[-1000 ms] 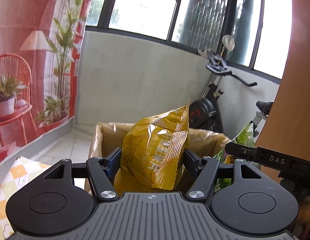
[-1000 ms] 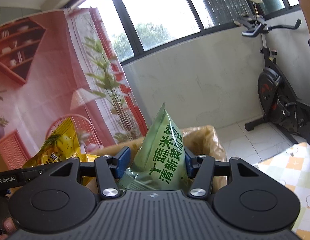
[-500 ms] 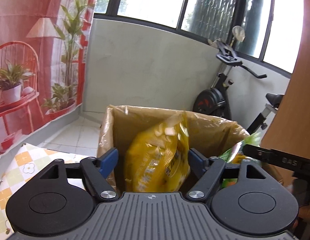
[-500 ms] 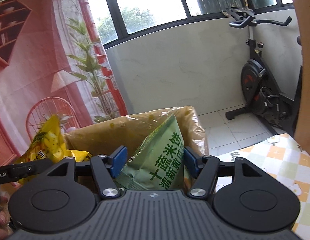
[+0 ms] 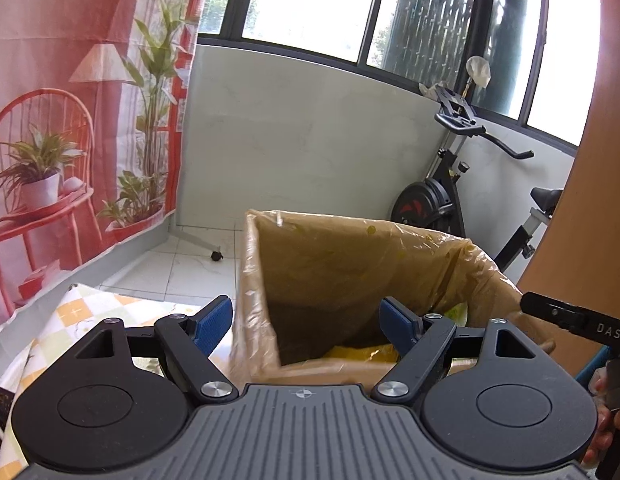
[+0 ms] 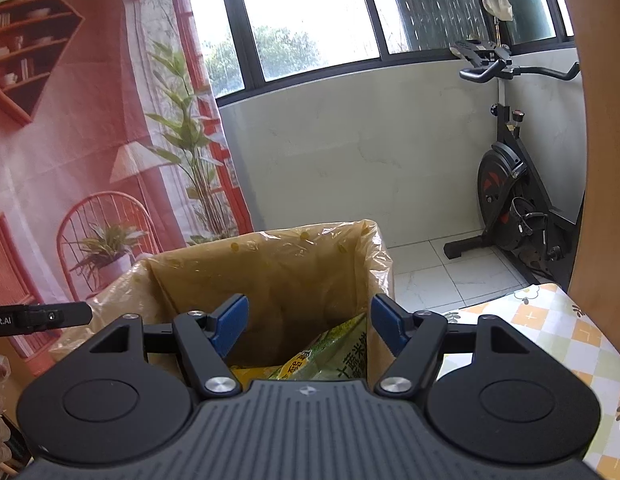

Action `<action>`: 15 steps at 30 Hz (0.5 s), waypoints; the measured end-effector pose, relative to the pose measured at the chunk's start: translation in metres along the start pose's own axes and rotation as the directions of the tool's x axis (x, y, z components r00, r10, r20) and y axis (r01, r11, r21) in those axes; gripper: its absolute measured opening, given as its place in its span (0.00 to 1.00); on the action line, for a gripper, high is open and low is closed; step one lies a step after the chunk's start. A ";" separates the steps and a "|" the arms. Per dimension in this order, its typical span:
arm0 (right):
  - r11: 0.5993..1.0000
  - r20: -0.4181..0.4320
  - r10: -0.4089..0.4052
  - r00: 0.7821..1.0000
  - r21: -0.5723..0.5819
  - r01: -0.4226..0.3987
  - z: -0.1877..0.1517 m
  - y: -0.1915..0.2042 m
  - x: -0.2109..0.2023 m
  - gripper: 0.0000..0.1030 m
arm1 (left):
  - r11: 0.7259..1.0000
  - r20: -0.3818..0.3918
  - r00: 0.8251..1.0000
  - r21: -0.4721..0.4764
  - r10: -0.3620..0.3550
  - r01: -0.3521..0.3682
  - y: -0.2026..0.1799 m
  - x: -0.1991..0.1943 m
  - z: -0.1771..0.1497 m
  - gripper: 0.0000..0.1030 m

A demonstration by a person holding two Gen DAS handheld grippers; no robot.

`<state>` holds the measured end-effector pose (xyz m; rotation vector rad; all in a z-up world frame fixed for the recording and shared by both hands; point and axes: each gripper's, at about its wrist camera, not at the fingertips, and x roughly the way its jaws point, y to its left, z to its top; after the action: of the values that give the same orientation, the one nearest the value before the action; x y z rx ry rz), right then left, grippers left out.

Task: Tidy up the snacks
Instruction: 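Open both tools to drop the bags into the box, then move both open tools back down to the snack pile beside the box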

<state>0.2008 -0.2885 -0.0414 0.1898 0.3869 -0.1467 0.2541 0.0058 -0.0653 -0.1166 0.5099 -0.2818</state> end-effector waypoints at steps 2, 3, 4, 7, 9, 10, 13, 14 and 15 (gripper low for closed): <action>1.000 0.009 0.008 1.000 0.002 -0.008 -0.003 -0.001 -0.011 0.69 | 1.000 0.005 1.000 -0.001 0.000 0.000 0.005 -0.011 -0.004 0.80; 1.000 0.012 0.011 1.000 0.000 -0.011 -0.005 -0.001 -0.016 0.69 | 1.000 0.008 1.000 0.001 0.001 -0.001 0.008 -0.016 -0.006 0.80; 1.000 0.015 0.014 1.000 -0.003 -0.014 -0.008 -0.002 -0.021 0.69 | 1.000 0.009 1.000 0.005 0.000 0.000 0.010 -0.020 -0.010 0.80; 1.000 0.016 0.023 1.000 -0.020 -0.023 -0.016 -0.002 -0.035 0.69 | 1.000 -0.005 1.000 0.017 -0.003 0.003 0.014 -0.030 -0.022 0.80; 0.999 0.005 0.023 1.000 -0.027 -0.023 -0.024 -0.002 -0.042 0.69 | 1.000 -0.027 1.000 0.028 -0.005 0.006 0.017 -0.033 -0.033 0.80; 0.999 -0.004 0.022 1.000 -0.031 -0.022 -0.028 -0.002 -0.044 0.69 | 0.999 -0.040 0.999 0.033 -0.004 0.005 0.018 -0.033 -0.039 0.80; 0.999 -0.039 0.028 0.999 -0.039 -0.029 -0.044 -0.004 -0.050 0.69 | 1.000 -0.082 0.997 0.028 -0.008 0.011 0.022 -0.034 -0.058 0.80; 0.999 -0.049 0.025 0.998 -0.042 -0.027 -0.049 -0.004 -0.052 0.69 | 1.000 -0.096 0.995 0.016 -0.011 0.012 0.024 -0.033 -0.065 0.80; 0.999 -0.063 0.023 0.998 -0.045 -0.026 -0.054 -0.005 -0.053 0.69 | 1.000 -0.110 0.994 0.001 -0.016 0.016 0.026 -0.032 -0.071 0.80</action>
<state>0.1320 -0.2763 -0.0705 0.1541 0.4494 -0.1076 0.1980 0.0369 -0.1165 -0.1040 0.6184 -0.3058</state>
